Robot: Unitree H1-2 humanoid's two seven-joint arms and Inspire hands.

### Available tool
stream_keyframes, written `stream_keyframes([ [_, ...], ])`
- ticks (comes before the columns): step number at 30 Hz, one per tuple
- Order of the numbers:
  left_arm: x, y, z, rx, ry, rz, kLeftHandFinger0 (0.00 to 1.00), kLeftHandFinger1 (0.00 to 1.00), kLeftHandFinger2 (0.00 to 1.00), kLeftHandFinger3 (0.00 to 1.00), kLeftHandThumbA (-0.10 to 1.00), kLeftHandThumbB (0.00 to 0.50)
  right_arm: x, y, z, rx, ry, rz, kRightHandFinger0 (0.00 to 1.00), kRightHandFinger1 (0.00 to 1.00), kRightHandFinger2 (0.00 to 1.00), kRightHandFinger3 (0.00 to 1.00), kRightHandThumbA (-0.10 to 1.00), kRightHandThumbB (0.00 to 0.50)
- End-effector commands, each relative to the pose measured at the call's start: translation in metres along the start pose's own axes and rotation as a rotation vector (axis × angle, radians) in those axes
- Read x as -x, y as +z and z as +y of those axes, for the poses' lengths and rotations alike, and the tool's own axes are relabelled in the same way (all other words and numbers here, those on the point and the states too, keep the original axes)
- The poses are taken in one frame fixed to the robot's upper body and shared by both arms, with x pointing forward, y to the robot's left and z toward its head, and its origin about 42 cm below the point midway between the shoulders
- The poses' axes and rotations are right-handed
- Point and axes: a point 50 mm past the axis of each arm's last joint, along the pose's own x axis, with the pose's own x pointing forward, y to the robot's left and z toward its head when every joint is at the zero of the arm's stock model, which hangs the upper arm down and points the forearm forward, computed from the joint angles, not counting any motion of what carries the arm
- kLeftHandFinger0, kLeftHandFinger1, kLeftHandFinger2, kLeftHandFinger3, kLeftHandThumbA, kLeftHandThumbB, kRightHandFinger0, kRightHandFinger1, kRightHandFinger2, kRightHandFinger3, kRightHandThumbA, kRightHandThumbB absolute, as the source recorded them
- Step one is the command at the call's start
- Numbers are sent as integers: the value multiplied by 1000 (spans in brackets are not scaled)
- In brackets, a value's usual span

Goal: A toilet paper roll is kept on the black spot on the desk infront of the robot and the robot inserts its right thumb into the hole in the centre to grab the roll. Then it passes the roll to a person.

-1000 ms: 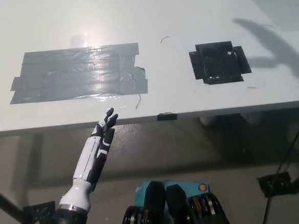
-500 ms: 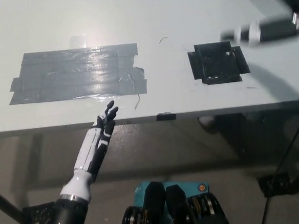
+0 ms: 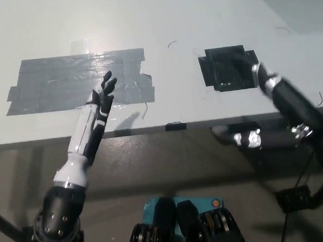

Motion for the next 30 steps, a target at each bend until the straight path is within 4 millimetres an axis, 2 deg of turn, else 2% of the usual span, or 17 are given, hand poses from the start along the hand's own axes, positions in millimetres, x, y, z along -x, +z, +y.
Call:
stream_keyframes([
  [1, 30, -4, -5, 19, -7, 1, 1000, 1000, 1000, 1000, 1000, 25, 18, -29, 18, -10, -50, -22, 1000, 1000, 1000, 1000, 944, 298],
  [2, 39, -8, -6, 19, -1, 20, 1000, 1000, 1000, 1000, 1000, 21, 24, -41, 25, -38, -43, 7, 1000, 1000, 1000, 1000, 946, 303],
  [4, 48, -11, -5, 19, 8, 40, 1000, 1000, 1000, 1000, 1000, 21, 30, -53, 32, -59, -36, 37, 1000, 1000, 1000, 1000, 923, 283],
  [10, 66, -16, -5, 14, 6, 82, 1000, 1000, 1000, 1000, 1000, 16, 47, -83, 47, -92, -35, 107, 1000, 1000, 1000, 1000, 885, 268],
  [13, 71, -19, -6, 12, 2, 88, 1000, 1000, 1000, 1000, 1000, 16, 53, -87, 47, -102, -46, 125, 1000, 1000, 1000, 1000, 886, 278],
  [17, 78, -21, -8, 27, 4, 106, 1000, 1000, 1000, 1000, 1000, 21, 58, -89, 48, -106, -46, 138, 1000, 1000, 1000, 1000, 849, 257],
  [19, 76, -22, -8, 32, 9, 104, 1000, 1000, 1000, 1000, 1000, 20, 53, -90, 45, -108, -40, 142, 1000, 1000, 1000, 1000, 839, 274],
  [23, 71, -21, -3, 32, 24, 99, 1000, 1000, 1000, 1000, 1000, 23, 40, -90, 41, -104, -31, 132, 1000, 1000, 1000, 1000, 827, 275],
  [26, 71, -21, 0, 24, 35, 100, 1000, 1000, 1000, 1000, 1000, 42, 34, -90, 41, -107, -23, 124, 1000, 1000, 1000, 1000, 810, 257],
  [30, 73, -22, -1, 19, 35, 98, 1000, 1000, 1000, 1000, 1000, 30, 33, -91, 42, -94, -10, 129, 1000, 1000, 1000, 1000, 799, 252],
])
